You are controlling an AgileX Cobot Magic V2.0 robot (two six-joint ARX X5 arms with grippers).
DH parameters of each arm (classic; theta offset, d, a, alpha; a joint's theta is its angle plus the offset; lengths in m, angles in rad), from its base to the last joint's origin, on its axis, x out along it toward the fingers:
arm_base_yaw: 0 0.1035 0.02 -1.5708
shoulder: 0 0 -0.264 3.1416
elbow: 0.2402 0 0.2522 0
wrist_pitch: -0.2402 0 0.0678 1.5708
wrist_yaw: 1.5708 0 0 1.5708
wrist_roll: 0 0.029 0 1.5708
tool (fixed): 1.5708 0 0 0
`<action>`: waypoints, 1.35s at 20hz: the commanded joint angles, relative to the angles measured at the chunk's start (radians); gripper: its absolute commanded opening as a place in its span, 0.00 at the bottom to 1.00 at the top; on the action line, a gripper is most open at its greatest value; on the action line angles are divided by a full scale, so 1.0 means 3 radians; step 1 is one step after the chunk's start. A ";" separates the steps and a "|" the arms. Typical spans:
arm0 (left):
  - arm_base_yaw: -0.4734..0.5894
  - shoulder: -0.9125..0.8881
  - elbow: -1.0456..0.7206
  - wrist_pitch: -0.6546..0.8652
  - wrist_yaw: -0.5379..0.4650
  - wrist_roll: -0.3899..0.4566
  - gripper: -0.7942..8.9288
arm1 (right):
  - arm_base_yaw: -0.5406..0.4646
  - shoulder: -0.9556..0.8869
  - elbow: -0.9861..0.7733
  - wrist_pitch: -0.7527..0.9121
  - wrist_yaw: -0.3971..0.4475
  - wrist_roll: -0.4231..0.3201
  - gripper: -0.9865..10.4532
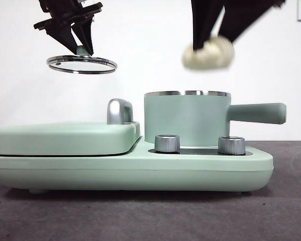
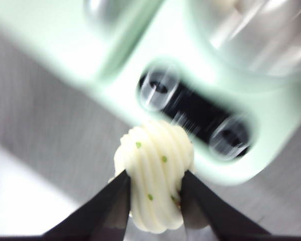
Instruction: Put the buns in a small steamer
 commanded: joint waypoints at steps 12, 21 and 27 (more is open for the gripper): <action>-0.0006 -0.0029 0.0126 0.0071 0.0009 -0.0003 0.20 | -0.0903 0.1658 0.1577 -0.0313 -0.0028 -0.0590 0.20; -0.0006 -0.0029 0.0126 0.0074 0.0008 -0.0003 0.20 | -0.0913 0.1958 0.1577 -0.0203 -0.0033 -0.0603 0.24; -0.0006 -0.0029 0.0126 0.0069 0.0008 -0.0003 0.20 | -0.0913 0.1958 0.1577 -0.0193 -0.0020 -0.0600 0.41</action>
